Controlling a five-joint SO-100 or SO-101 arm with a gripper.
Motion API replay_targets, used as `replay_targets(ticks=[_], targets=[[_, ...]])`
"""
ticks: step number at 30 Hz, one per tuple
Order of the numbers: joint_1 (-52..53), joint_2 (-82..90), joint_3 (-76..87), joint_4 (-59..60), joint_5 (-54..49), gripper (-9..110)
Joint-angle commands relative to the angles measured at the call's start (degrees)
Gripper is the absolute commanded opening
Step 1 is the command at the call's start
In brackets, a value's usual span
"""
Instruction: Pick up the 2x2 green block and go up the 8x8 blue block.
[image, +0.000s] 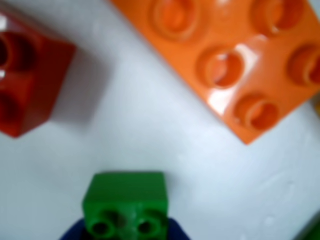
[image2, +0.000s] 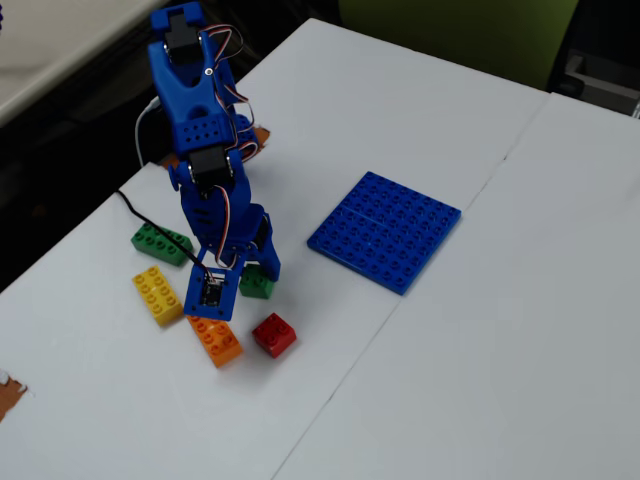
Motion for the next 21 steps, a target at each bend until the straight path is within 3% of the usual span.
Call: replay_targets(ticks=[1,7,21], targets=[[-1.3,5.8,-0.6,0.7,-0.3,7],[-4.7,18.3,0.4,5.9,-3.5,3],[-17.0,29.5,1.4,11.9,-39.7,1]])
